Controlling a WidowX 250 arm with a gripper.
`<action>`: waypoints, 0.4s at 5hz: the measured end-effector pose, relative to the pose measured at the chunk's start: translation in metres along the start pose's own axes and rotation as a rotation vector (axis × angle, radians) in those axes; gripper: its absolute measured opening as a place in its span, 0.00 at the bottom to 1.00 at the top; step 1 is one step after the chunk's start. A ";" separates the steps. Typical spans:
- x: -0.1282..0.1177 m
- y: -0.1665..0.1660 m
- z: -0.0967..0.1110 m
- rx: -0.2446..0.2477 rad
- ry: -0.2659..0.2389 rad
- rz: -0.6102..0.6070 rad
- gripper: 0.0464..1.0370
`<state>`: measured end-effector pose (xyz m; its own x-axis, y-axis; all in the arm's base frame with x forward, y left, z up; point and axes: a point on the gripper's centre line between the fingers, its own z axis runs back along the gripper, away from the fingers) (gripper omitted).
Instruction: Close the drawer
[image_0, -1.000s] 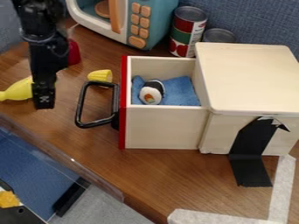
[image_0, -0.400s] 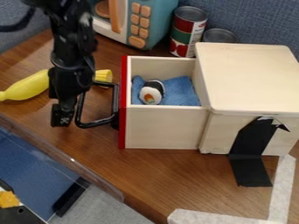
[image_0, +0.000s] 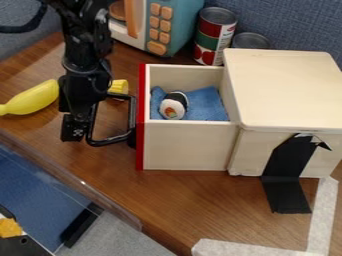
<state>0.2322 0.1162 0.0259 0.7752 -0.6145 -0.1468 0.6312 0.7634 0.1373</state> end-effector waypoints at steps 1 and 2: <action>0.010 -0.004 0.011 -0.067 -0.024 0.023 0.96; 0.019 -0.006 0.018 -0.104 -0.046 0.035 0.96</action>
<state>0.2435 0.0960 0.0397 0.7988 -0.5935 -0.0985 0.5990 0.7998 0.0394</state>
